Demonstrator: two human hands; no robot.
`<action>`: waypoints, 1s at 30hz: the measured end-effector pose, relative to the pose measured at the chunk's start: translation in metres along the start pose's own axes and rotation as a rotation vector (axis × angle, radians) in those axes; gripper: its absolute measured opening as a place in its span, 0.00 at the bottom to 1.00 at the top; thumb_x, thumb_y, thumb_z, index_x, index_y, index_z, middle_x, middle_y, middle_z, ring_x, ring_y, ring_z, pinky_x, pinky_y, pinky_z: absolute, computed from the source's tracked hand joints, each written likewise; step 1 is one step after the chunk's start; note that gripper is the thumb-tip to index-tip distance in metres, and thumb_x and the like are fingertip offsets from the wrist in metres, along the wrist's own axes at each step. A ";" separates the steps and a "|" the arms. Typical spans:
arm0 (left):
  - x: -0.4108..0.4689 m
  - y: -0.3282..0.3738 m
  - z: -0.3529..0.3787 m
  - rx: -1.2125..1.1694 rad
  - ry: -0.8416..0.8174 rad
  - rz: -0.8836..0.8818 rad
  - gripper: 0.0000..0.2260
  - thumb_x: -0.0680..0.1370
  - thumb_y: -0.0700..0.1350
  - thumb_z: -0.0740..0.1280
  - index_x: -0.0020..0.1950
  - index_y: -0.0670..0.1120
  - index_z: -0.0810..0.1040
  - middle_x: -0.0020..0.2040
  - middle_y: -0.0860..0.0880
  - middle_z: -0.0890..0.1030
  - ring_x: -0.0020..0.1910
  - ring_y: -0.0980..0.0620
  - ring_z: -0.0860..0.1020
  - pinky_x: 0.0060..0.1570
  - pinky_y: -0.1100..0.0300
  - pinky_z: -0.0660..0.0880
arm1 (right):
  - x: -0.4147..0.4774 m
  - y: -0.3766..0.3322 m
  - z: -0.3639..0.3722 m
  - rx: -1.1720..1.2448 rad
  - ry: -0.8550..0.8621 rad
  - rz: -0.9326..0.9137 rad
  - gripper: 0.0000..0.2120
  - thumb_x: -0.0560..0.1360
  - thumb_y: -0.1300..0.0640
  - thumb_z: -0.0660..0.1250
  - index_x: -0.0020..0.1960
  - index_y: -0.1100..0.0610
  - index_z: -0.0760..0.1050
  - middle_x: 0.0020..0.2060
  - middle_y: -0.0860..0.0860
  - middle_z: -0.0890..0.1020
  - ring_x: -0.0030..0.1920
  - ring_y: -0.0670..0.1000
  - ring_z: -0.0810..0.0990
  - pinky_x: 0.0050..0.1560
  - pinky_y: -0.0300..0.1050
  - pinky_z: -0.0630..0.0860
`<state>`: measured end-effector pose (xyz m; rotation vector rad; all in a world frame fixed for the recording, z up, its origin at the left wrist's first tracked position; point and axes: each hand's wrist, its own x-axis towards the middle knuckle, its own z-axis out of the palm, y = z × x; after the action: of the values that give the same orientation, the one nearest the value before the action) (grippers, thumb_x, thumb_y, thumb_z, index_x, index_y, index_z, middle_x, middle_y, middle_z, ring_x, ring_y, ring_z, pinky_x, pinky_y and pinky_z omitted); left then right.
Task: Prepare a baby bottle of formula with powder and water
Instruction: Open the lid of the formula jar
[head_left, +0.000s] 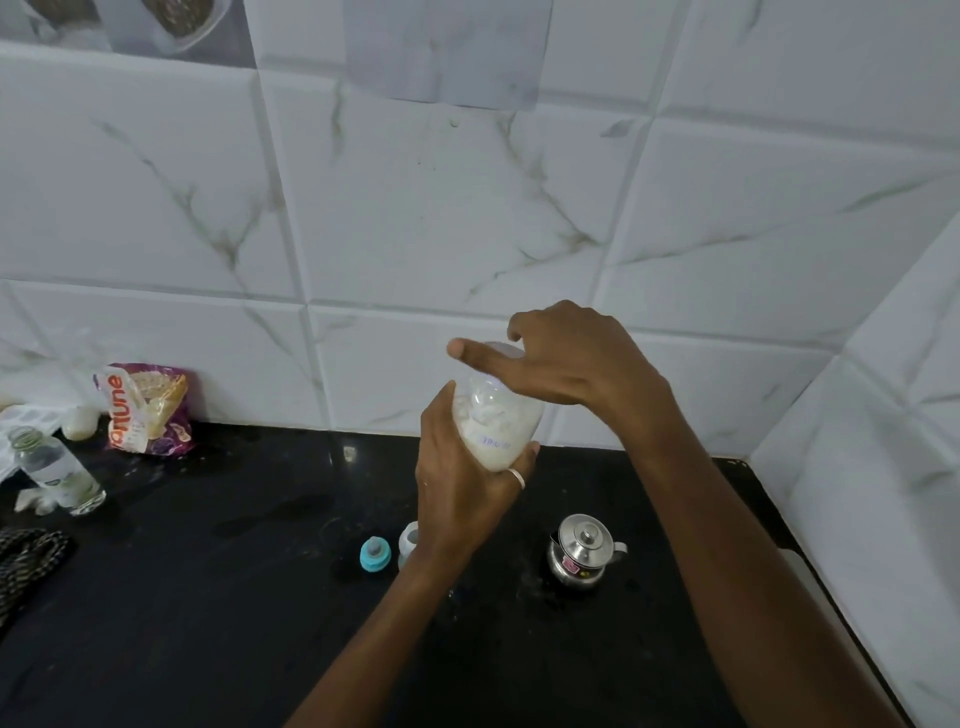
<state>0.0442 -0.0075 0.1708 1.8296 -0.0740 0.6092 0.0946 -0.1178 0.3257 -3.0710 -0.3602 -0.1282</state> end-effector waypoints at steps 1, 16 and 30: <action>0.000 0.001 0.000 -0.035 -0.005 -0.008 0.43 0.67 0.54 0.83 0.76 0.53 0.65 0.70 0.52 0.75 0.66 0.55 0.77 0.60 0.51 0.81 | 0.000 -0.002 -0.001 -0.026 0.003 -0.010 0.45 0.69 0.17 0.48 0.56 0.54 0.81 0.50 0.50 0.85 0.48 0.52 0.82 0.43 0.46 0.72; 0.007 0.004 -0.006 -0.236 -0.022 0.084 0.39 0.65 0.38 0.85 0.62 0.69 0.71 0.56 0.66 0.81 0.55 0.59 0.82 0.48 0.68 0.79 | -0.015 0.003 -0.015 0.121 -0.125 -0.012 0.45 0.68 0.19 0.55 0.70 0.50 0.74 0.65 0.50 0.79 0.62 0.54 0.79 0.58 0.53 0.76; 0.004 -0.004 -0.007 -0.176 -0.023 0.066 0.37 0.66 0.44 0.85 0.65 0.68 0.71 0.60 0.60 0.80 0.59 0.54 0.82 0.54 0.57 0.82 | -0.024 -0.004 -0.002 0.096 -0.101 0.021 0.45 0.71 0.20 0.55 0.78 0.48 0.65 0.76 0.50 0.70 0.72 0.56 0.73 0.64 0.55 0.72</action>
<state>0.0460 0.0013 0.1703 1.6688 -0.1977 0.6088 0.0702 -0.1195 0.3259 -2.9916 -0.3287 0.0442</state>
